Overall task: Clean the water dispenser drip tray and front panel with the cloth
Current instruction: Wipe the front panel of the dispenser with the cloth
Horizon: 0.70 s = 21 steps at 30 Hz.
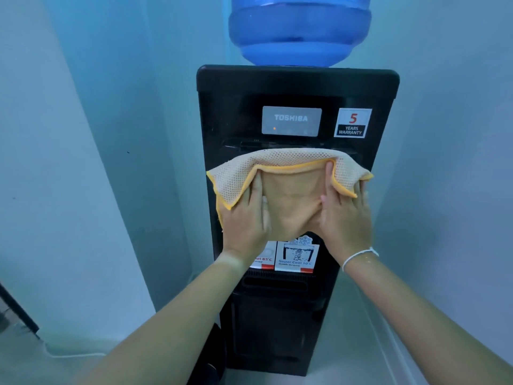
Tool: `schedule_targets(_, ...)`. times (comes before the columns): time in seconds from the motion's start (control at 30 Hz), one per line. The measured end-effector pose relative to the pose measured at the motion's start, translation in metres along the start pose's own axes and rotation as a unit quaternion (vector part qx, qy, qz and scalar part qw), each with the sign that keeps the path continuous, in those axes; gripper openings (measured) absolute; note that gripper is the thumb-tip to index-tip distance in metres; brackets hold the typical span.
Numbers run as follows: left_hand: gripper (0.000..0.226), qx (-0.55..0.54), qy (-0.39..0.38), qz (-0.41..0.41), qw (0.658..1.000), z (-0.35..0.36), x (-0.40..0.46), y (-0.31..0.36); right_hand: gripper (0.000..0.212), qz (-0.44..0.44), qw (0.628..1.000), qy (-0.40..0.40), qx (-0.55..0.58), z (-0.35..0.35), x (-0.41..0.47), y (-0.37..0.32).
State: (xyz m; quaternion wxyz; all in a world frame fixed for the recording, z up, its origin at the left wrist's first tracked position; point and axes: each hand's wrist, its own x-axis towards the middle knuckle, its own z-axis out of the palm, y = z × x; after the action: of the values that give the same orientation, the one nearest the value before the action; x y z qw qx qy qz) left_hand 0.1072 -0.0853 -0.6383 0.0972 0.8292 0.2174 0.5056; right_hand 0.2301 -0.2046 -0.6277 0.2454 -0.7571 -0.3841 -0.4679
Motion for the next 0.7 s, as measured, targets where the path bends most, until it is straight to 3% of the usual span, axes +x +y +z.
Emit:
schedule_targets(0.43,0.052,0.03,-0.11,0.018,0.993,0.033,-0.068,-0.054,0.068,0.057,0.978,-0.199,0.024,0.048,-0.102,-0.005)
schedule_targets(0.7,0.044,0.056,-0.082,0.042,0.994,0.049,-0.031,-0.056,0.064,0.16,0.976,-0.142,0.04,0.066,-0.066,-0.021)
